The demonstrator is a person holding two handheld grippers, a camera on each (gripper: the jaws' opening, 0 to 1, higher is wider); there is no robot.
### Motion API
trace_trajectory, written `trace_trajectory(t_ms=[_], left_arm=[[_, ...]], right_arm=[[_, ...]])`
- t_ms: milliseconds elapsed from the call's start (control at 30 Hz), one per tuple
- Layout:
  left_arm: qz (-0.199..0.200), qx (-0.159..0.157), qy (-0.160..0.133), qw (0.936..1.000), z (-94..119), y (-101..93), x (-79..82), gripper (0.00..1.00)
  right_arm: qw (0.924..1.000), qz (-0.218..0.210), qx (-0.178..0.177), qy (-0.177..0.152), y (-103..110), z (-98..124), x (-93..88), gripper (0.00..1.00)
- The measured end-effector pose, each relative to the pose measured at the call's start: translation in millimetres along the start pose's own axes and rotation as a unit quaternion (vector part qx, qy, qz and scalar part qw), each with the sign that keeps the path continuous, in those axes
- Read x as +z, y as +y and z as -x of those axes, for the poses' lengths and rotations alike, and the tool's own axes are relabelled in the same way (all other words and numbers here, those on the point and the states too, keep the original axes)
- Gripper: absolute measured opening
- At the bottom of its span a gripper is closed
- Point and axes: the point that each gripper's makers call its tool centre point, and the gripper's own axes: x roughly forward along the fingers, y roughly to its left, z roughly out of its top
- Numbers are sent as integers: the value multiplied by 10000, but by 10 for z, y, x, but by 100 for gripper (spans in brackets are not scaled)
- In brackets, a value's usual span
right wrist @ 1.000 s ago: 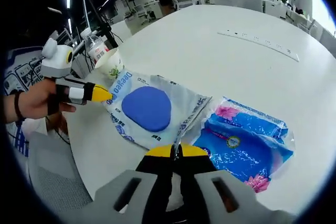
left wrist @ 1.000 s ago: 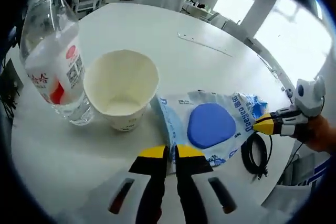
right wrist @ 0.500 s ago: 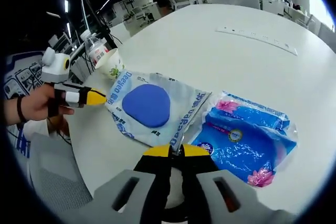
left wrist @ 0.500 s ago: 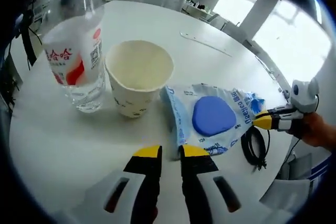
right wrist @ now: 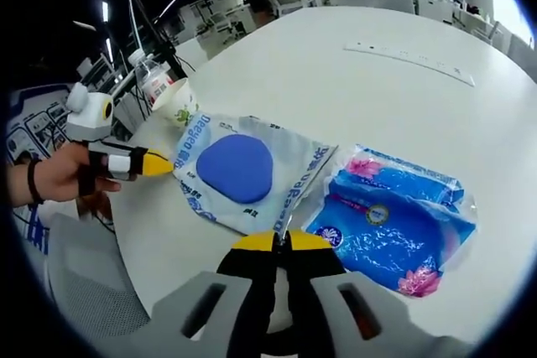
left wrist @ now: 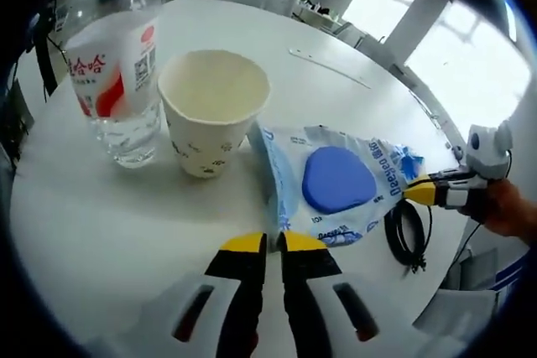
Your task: Arrange the tabletop items into an orderly group along one side of the table until the central work area is clear of visible clutter.
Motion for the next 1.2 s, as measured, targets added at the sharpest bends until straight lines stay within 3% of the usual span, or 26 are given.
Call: trace_trajectory(t_ms=[600, 1200], left_arm=[[376, 229, -270, 9987, -95, 119, 283, 1], [389, 204, -276, 9987, -87, 145, 325, 5]], right_arm=[[9999, -122, -38, -95, -10, -112, 145, 0], [10000, 3, -75, -32, -46, -82, 158, 3]])
